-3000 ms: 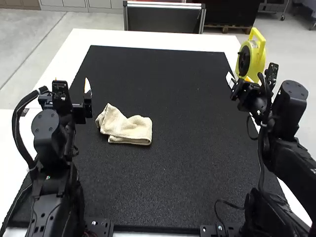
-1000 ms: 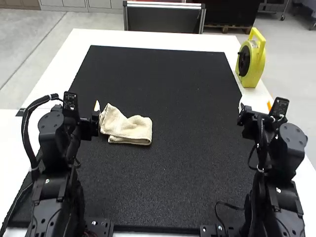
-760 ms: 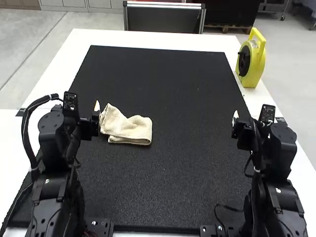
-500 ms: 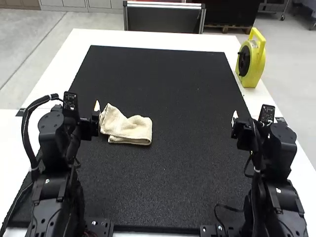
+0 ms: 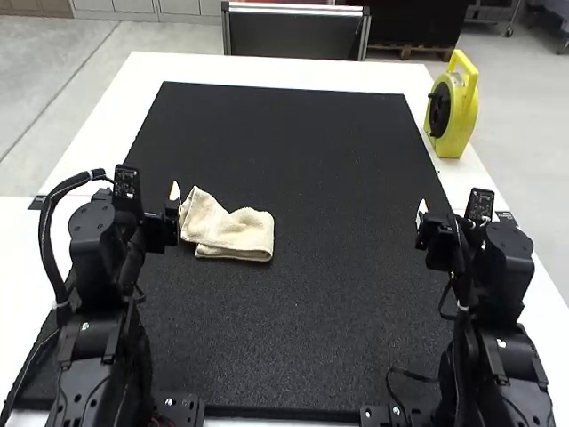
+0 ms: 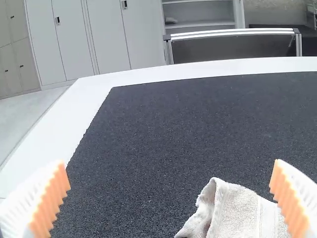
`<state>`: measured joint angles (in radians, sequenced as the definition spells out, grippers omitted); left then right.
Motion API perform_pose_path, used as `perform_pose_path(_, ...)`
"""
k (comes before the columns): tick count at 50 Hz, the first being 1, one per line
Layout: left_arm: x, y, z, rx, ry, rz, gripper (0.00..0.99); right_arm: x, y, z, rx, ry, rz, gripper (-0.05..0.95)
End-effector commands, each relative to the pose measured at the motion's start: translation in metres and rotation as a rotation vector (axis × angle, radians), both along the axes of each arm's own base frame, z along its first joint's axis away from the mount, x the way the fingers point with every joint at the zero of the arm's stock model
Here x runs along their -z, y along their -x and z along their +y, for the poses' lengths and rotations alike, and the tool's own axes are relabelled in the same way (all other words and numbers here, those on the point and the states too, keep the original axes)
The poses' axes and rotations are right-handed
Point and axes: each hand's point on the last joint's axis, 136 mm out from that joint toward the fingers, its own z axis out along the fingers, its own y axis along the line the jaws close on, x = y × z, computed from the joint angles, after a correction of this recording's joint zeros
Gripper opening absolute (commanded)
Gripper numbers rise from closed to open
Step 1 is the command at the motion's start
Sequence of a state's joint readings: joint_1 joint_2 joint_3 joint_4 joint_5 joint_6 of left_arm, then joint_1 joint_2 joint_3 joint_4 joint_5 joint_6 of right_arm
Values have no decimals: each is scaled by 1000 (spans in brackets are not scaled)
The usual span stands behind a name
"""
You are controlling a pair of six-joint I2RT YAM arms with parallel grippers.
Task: Fold the towel.
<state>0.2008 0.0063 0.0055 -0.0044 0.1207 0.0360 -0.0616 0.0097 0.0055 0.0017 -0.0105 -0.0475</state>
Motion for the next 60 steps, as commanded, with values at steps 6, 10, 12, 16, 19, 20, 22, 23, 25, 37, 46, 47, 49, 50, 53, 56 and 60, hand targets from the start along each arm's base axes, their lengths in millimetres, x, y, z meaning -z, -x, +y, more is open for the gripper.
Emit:
perform_pose_path(6,0,0,-3,14,9,-7,961,2,0,4,-18,-10,3,910)
perform_pose_path(10,0,0,-3,14,9,-6,961,2,0,4,-20,-10,3,910)
perform_pose_path(12,-1,0,-3,14,8,-9,961,2,0,4,-20,-10,3,910)
perform_pose_path(16,0,0,-3,16,9,-7,961,2,0,4,-18,-10,3,910)
perform_pose_path(19,-1,0,-5,22,9,-7,961,2,0,4,-20,-10,3,910)
perform_pose_path(20,0,0,-6,25,9,-6,961,2,0,4,-18,-10,3,910)
perform_pose_path(22,0,-1,-8,36,9,-7,961,2,0,4,-20,-10,3,910)
perform_pose_path(23,0,-1,-10,42,9,-7,961,2,0,4,-18,-10,3,910)
perform_pose_path(25,0,-1,-13,57,9,-7,961,2,0,4,-20,-10,3,910)
perform_pose_path(37,-1,-1,-25,105,8,-10,961,2,0,4,-20,-10,3,910)
perform_pose_path(46,-1,-1,-24,99,8,-10,961,2,0,4,-18,-10,3,910)
perform_pose_path(47,-1,-1,-24,99,8,-10,961,2,0,4,-18,-10,3,910)
perform_pose_path(49,-2,-1,-23,97,8,-11,961,2,0,4,-18,-10,3,910)
perform_pose_path(50,-1,-1,-23,97,8,-10,961,2,0,4,-18,-10,3,910)
perform_pose_path(53,-2,-1,-23,97,8,-11,961,2,0,4,-20,-10,3,910)
perform_pose_path(56,-1,-1,-23,97,8,-10,961,2,0,4,-20,-10,3,910)
perform_pose_path(60,-1,-1,-23,97,8,-11,961,2,0,4,-18,-10,3,910)
